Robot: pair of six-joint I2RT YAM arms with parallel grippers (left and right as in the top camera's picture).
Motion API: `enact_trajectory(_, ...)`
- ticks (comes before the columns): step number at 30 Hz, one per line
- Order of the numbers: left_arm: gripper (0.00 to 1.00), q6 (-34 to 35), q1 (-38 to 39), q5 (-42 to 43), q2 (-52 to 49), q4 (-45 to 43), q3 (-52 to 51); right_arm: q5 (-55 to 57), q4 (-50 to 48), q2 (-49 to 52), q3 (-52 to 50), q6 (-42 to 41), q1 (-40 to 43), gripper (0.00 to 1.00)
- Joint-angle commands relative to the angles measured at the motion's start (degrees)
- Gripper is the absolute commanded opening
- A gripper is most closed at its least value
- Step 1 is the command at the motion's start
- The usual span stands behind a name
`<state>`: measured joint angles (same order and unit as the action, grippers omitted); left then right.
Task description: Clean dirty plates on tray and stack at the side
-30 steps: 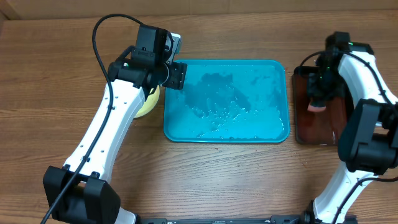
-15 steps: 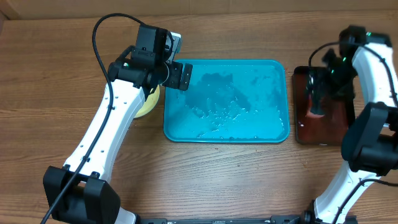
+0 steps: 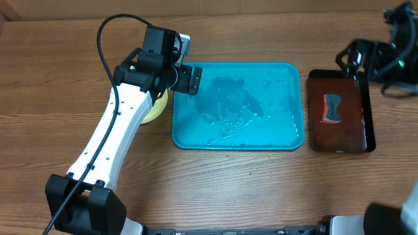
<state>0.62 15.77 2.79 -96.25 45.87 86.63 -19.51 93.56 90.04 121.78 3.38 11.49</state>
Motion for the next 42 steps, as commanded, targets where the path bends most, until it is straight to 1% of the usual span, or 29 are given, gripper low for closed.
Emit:
enact_trajectory(1, 1.00, -0.68, 0.35, -0.44, 0.66, 0.00, 0.85, -1.64, 2.58, -2.97, 0.46, -6.75, -0.22, 1.00)
enact_trajectory(4, 1.00, -0.66, 0.37, -0.42, 0.66, 0.00, 0.85, -1.60, 3.02, -5.42, 0.44, -10.91, -0.22, 1.00)
enact_trajectory(10, 1.00, -0.66, 0.37, -0.42, 0.66, 0.00, 0.85, -1.81, 3.48, -6.58, 0.46, -10.97, -0.22, 1.00)
enact_trajectory(13, 1.00, -0.68, 0.37, -0.42, 0.66, 0.00, 0.85, -0.55, 3.48, -6.58, 0.44, -9.86, -0.22, 1.00)
enact_trajectory(17, 1.00, -0.68, 0.39, -0.42, 0.66, 0.00, 0.85, -5.55, 2.64, -7.17, 0.44, -3.85, -0.28, 1.00)
enact_trajectory(19, 1.00, -0.66, 0.37, -0.44, 0.66, 0.00, 0.85, -7.65, -0.22, -7.82, 0.37, 0.83, -1.03, 1.00)
enact_trajectory(22, 1.00, -0.66, 0.37, -0.42, 0.66, 0.00, 0.85, -7.37, -7.04, -10.25, -0.68, 4.92, -4.57, 1.00)
enact_trajectory(26, 1.00, -0.66, 0.37, -0.42, 0.66, 0.00, 0.85, -2.43, -16.59, -15.04, -5.70, 5.05, -9.38, 1.00)
enact_trajectory(29, 0.99, -0.66, 0.37, -0.42, 0.66, 0.00, 0.85, 1.92, -24.61, -20.13, -12.96, 5.05, -11.72, 1.00)
enact_trajectory(33, 1.00, -0.68, 0.37, -0.42, 0.66, 0.00, 0.85, 4.35, -36.48, -28.41, -27.34, 5.03, -12.22, 1.00)
enact_trajectory(42, 1.00, -0.66, 0.37, -0.42, 0.66, 0.00, 0.85, 4.48, -71.36, -51.08, -71.73, 3.50, -12.24, 1.00)
